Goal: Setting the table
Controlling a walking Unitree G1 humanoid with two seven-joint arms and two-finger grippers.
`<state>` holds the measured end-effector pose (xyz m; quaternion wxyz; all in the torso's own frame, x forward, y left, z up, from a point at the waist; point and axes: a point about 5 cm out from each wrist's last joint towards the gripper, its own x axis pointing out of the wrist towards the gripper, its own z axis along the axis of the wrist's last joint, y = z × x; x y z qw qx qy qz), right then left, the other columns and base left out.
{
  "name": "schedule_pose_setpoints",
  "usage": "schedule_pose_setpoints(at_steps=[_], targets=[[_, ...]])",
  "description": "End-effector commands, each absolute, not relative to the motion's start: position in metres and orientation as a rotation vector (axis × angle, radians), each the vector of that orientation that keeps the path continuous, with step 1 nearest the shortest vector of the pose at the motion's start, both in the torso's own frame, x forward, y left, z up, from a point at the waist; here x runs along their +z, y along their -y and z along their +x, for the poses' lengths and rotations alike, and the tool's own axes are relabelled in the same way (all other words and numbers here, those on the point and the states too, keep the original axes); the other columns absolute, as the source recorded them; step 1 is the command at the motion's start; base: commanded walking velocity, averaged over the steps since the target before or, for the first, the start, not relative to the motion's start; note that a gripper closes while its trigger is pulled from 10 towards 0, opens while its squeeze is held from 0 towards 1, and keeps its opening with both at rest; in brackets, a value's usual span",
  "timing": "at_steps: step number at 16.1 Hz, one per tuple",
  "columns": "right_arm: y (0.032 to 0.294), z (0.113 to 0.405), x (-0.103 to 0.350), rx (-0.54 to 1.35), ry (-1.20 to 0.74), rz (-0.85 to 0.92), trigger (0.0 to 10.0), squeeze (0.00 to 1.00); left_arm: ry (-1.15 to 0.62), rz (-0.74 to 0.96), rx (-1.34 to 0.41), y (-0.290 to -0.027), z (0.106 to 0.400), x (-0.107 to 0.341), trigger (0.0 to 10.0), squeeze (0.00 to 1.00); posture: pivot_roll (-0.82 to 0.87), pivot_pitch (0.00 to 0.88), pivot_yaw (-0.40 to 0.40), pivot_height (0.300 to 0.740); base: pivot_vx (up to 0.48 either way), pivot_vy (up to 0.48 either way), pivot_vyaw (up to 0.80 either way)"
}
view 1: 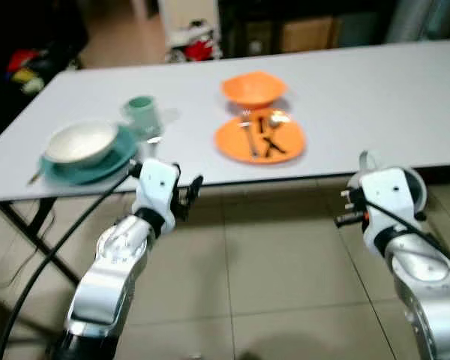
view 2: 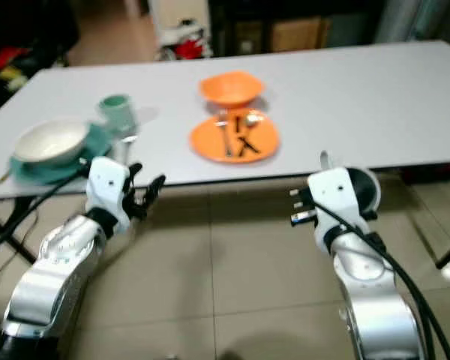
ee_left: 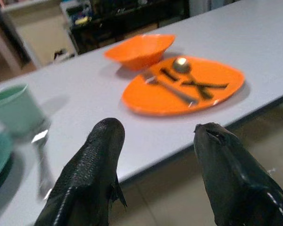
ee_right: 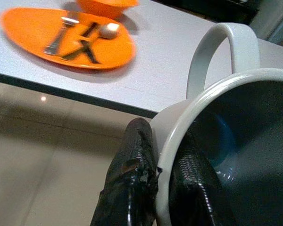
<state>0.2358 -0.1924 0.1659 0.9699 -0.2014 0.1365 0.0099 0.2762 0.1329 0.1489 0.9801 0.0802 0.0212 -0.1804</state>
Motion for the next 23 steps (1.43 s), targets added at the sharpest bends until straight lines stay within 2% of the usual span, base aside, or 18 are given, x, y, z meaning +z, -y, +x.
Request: schedule_pose_setpoints(at_steps=[1, 6, 12, 17, 21, 23], targets=[[0.195, 0.237, 0.170, 0.017, -0.253, -0.410, 10.0, 0.00, -0.033, 0.169, -0.370, -0.130, 0.275, 0.150, 10.0, 0.00, -0.06, 0.000, 0.100, 0.740, 0.330, 0.000, 0.00], [0.189, 0.240, 0.169, 0.074, -0.249, -0.419, 10.0, 0.00, -0.043, 0.168, -0.363, -0.132, 0.274, 0.147, 10.0, 0.00, -0.05, 0.000, 0.094, 0.740, 0.328, 0.000, 0.00], [0.194, 0.242, 0.169, 0.042, -0.257, -0.418, 10.0, 0.00, -0.035, 0.167, -0.345, -0.136, 0.275, 0.150, 10.0, 0.00, -0.05, 0.000, 0.076, 0.740, 0.327, 0.000, 0.00], [0.189, 0.245, 0.170, 0.069, -0.240, -0.398, 10.0, 0.00, -0.045, 0.162, -0.350, -0.134, 0.275, 0.148, 10.0, 0.00, -0.05, 0.000, 0.087, 0.740, 0.329, 0.000, 0.00], [0.191, 0.249, 0.171, 0.061, -0.234, -0.386, 10.0, 0.00, -0.032, 0.165, -0.368, -0.131, 0.277, 0.151, 10.0, 0.00, -0.05, 0.000, 0.094, 0.740, 0.324, 0.000, -0.80], [0.196, 0.251, 0.172, 0.093, -0.224, -0.402, 10.0, 0.00, -0.040, 0.172, -0.360, -0.132, 0.279, 0.149, 10.0, 0.00, -0.05, 0.000, 0.100, 0.740, 0.321, 0.000, 0.00]])
